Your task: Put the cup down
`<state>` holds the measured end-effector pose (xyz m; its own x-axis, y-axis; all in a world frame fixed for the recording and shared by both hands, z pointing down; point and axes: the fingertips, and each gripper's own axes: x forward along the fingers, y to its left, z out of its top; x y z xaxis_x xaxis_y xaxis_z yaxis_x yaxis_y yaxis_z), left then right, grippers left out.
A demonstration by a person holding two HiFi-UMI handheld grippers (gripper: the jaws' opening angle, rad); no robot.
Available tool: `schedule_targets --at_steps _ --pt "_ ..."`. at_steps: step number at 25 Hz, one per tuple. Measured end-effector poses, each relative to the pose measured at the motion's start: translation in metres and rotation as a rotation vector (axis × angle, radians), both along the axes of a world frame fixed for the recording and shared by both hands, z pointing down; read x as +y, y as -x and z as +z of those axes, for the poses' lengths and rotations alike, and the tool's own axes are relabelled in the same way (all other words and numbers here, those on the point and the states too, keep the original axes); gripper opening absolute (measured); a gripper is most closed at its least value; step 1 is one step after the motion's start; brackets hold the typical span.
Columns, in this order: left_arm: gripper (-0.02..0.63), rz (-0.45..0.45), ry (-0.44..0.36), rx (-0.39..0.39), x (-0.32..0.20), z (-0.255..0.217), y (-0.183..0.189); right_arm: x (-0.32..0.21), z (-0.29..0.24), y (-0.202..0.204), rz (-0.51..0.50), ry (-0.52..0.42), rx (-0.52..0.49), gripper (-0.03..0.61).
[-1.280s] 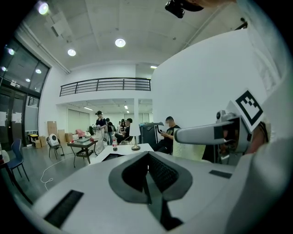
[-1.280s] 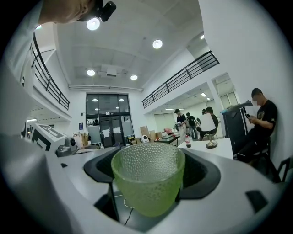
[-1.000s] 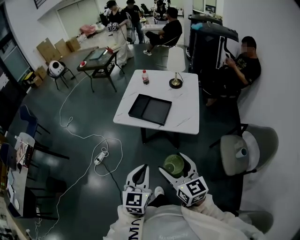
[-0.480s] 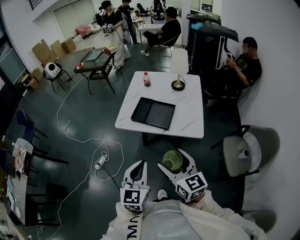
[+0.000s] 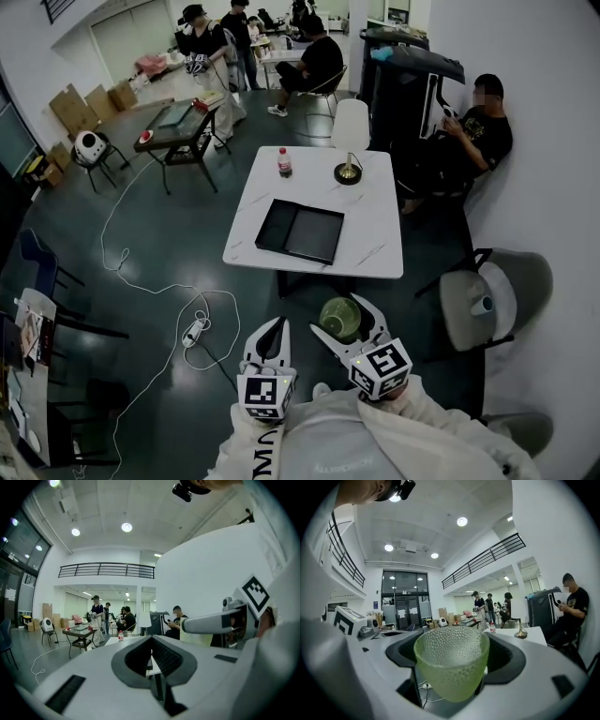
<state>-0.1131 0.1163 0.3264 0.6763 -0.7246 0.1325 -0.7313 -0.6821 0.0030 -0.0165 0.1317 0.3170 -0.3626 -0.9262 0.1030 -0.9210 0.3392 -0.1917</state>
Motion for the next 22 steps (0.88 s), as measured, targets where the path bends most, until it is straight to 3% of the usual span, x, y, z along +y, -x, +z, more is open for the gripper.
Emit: schedule_targets --at_steps 11,22 --pt "0.011 0.018 0.018 0.009 -0.007 0.006 -0.005 -0.008 0.006 -0.005 0.005 0.028 0.015 0.402" --pt "0.011 -0.037 0.013 -0.016 -0.048 0.008 0.001 -0.052 0.004 -0.003 -0.039 0.005 0.003 0.402"
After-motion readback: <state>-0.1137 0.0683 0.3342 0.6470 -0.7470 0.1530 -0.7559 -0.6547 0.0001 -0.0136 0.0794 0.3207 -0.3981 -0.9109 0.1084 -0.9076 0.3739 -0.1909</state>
